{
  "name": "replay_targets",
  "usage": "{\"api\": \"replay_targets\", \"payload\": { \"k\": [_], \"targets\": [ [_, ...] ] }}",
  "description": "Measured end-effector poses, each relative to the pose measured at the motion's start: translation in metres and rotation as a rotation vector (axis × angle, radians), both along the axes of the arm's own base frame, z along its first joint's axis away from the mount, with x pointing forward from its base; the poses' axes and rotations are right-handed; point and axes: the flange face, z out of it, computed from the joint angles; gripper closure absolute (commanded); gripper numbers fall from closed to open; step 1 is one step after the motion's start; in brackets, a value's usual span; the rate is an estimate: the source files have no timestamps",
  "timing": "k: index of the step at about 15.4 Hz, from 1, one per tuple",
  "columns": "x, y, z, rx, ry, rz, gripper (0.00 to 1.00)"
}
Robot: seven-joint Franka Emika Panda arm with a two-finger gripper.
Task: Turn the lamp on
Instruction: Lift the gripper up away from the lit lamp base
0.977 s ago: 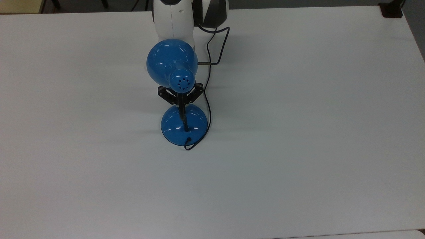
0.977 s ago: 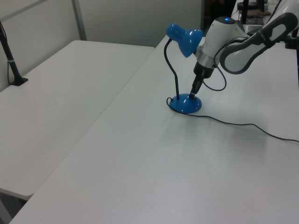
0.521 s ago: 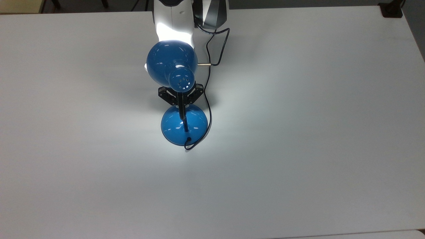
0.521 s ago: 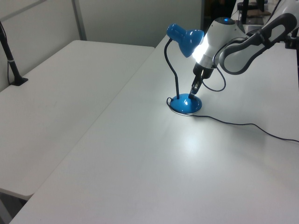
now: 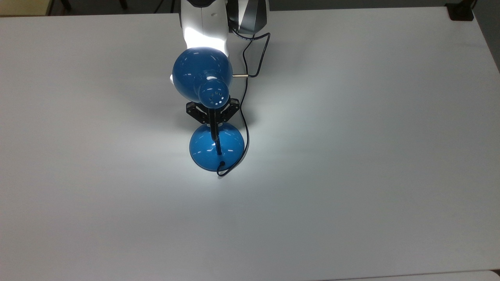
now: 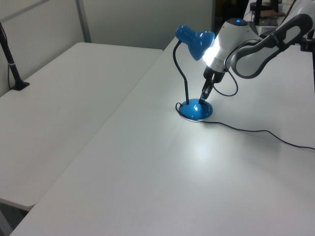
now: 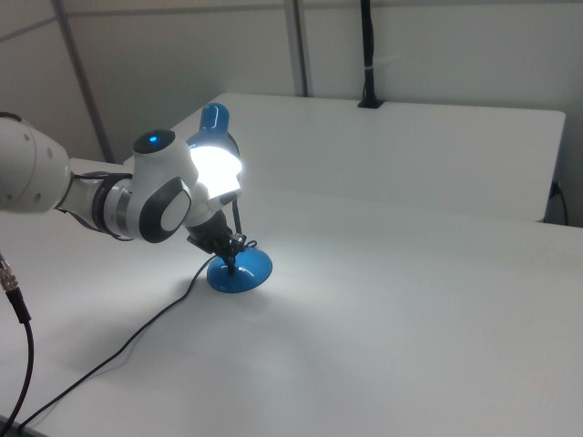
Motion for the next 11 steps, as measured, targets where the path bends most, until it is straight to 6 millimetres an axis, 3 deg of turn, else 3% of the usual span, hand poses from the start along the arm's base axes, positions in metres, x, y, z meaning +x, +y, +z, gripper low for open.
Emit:
{"api": "replay_targets", "payload": {
  "k": [4, 7, 9, 10, 11],
  "targets": [
    [-0.019, -0.003, 0.010, -0.043, 0.183, 0.031, 0.99],
    [-0.046, -0.007, 0.049, -0.083, 0.334, 0.059, 0.93],
    [-0.065, -0.009, 0.081, -0.092, 0.411, 0.076, 0.72],
    [-0.074, -0.010, 0.098, -0.094, 0.438, 0.081, 0.54],
    [-0.082, -0.011, 0.116, -0.096, 0.461, 0.081, 0.19]
  ]
}}
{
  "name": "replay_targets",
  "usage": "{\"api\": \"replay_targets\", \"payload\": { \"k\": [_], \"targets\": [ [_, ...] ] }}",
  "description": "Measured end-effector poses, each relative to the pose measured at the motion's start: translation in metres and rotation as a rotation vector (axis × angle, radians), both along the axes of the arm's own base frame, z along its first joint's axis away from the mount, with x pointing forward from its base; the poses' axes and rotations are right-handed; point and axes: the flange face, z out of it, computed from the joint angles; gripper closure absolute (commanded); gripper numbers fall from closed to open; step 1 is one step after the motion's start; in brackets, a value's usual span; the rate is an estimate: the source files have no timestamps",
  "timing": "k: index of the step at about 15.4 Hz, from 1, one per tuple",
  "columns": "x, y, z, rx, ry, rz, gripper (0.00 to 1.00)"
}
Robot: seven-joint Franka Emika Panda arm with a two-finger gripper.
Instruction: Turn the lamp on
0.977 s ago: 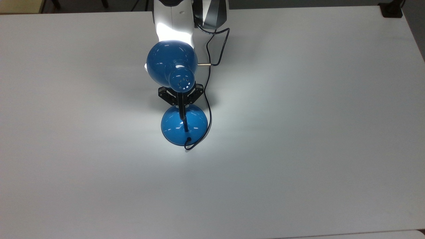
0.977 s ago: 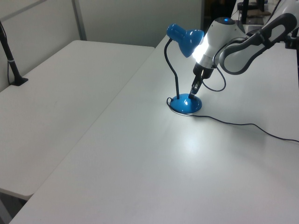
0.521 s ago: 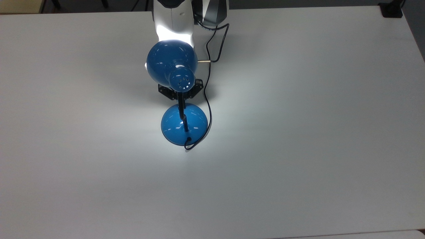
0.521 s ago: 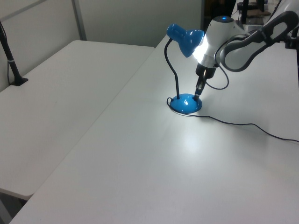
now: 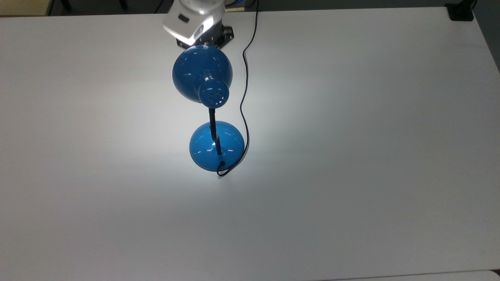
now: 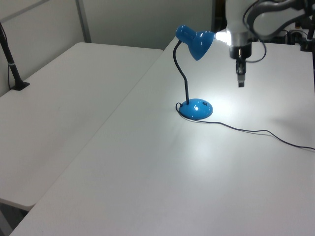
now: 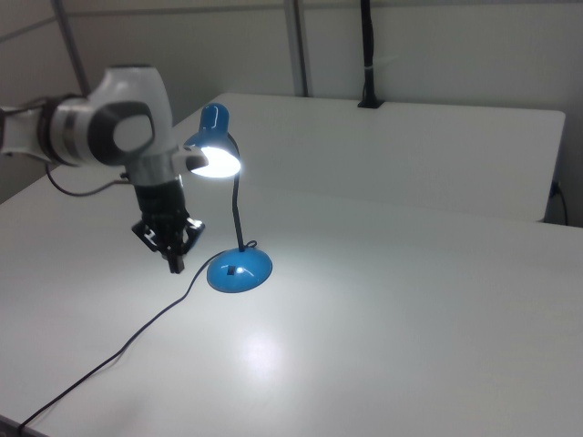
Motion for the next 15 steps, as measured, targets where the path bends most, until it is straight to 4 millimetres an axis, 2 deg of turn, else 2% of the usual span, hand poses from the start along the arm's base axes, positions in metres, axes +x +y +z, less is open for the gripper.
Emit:
{"api": "replay_targets", "payload": {
  "k": [1, 4, 8, 11, 15],
  "targets": [
    [-0.008, -0.001, 0.018, -0.002, 0.019, -0.003, 0.00],
    [-0.021, -0.002, 0.071, -0.002, 0.022, -0.013, 0.00],
    [-0.013, -0.003, 0.130, 0.044, -0.083, -0.072, 0.00],
    [-0.003, -0.016, 0.152, 0.060, -0.173, -0.116, 0.00],
    [0.010, -0.020, 0.149, 0.062, -0.220, -0.153, 0.00]
  ]
}}
